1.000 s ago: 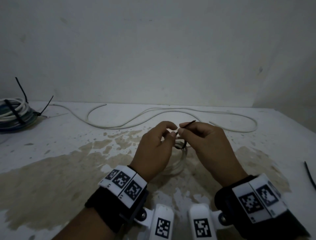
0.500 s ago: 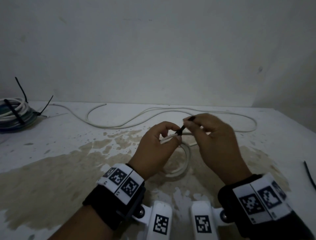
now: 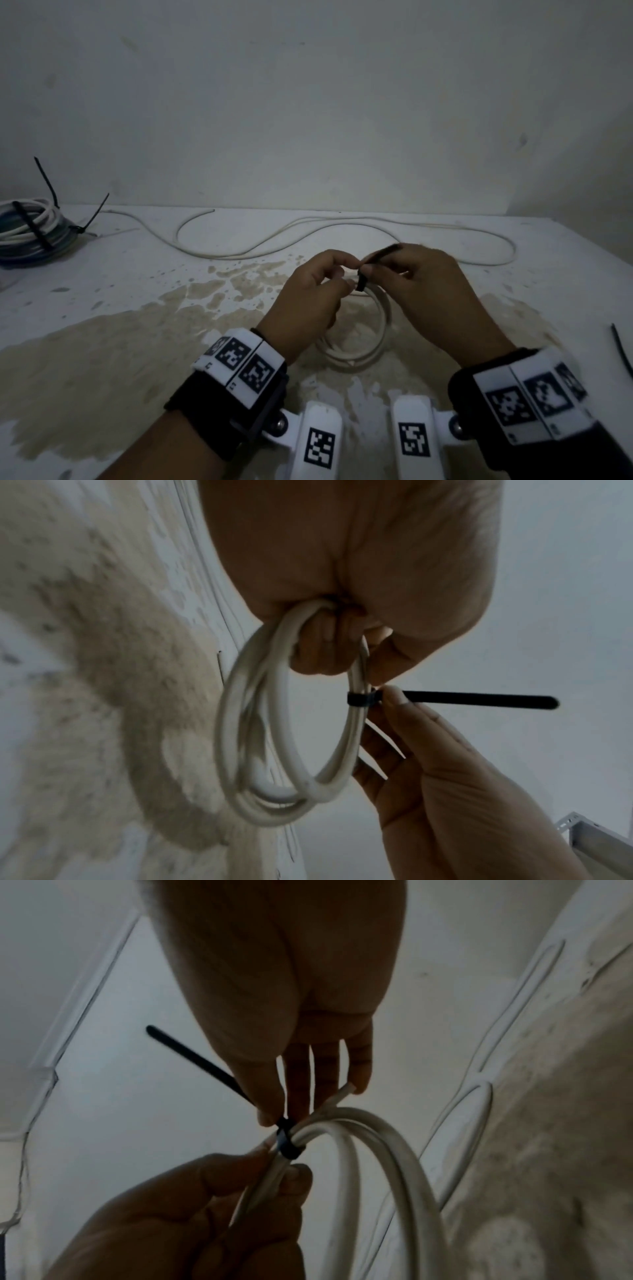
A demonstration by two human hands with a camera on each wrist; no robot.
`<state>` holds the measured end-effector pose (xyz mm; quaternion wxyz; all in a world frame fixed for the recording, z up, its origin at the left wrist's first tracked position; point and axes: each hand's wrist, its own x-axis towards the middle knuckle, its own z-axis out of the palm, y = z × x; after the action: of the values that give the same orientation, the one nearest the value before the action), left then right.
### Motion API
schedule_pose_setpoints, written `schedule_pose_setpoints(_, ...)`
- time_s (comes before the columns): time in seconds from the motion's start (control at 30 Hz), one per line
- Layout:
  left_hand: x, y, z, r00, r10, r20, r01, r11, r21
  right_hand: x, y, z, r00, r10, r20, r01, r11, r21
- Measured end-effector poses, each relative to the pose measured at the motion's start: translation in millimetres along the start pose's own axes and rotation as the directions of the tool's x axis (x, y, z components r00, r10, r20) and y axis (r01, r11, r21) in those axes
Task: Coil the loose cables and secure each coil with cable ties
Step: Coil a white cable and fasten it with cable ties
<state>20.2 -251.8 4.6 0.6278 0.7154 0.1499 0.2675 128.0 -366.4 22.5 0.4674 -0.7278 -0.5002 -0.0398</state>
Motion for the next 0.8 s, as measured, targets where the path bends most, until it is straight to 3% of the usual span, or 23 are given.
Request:
schedule_pose_setpoints(0.13,-2.1,-0.8,3.2,1.0,0.028,-0.01,-0.028,0.998,0.052,0.9,1.8,2.6,0.982,-0.137,-0.128,0.137,0.991,-0.014)
schedule_pose_setpoints(0.23,-1.7,-2.3,4.0,0.998,0.067,-0.02,-0.063,0.989,0.136,-0.1,1.8,5.1,0.971,-0.217,-0.097,0.21,0.975,-0.074)
schedule_pose_setpoints(0.4,-3.5,0.1,2.1,0.995,0.082,0.05,-0.09,0.981,0.173,0.1,0.6,6.3,0.97,-0.21,-0.124,0.203,0.977,-0.067)
schedule_pose_setpoints(0.63,-1.6,0.2,-0.9,0.973,0.224,0.056,-0.228,0.896,0.381,-1.2,-3.0,4.2,0.936,-0.311,-0.164,0.293,0.948,-0.127)
schedule_pose_setpoints(0.73,-5.5,1.9,-4.0,0.984,0.164,0.069,-0.178,0.91,0.375,-1.0,-8.1,2.9,0.948,-0.296,-0.116,0.285,0.953,-0.1)
schedule_pose_setpoints(0.8,-6.6,6.5,-10.4,0.993,0.093,0.068,-0.108,0.955,0.277,-0.6,-11.0,3.0,0.978,-0.194,-0.071,0.191,0.98,-0.051)
